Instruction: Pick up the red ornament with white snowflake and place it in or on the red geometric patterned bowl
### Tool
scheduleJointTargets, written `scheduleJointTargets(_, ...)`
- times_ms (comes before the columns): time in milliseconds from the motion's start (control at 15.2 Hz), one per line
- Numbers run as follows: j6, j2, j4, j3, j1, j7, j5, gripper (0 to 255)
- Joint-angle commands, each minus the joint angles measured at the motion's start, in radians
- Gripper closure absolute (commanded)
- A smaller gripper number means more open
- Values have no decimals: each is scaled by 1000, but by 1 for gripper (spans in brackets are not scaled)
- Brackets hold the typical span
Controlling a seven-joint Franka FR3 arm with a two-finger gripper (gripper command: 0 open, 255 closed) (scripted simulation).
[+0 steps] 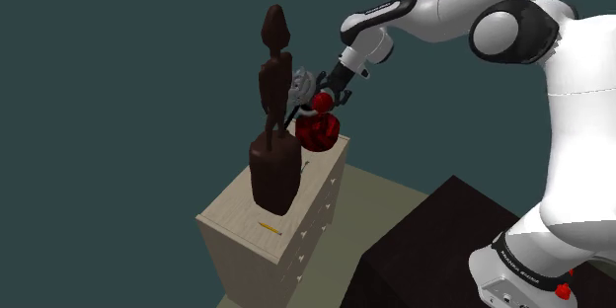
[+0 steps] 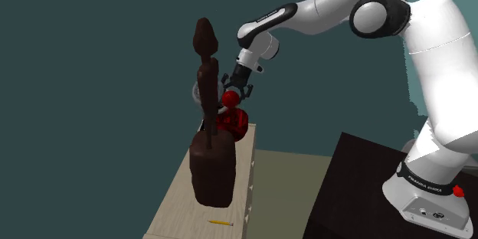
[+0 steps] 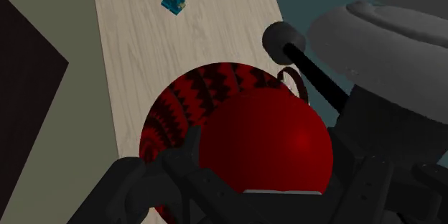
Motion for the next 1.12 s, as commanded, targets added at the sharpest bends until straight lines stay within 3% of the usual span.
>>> scheduleJointTargets(0,-30,43,66,-6,-14,1,-10,255)
scheduleJointTargets(1056,39,121,62,4,-15,-51,12,255)
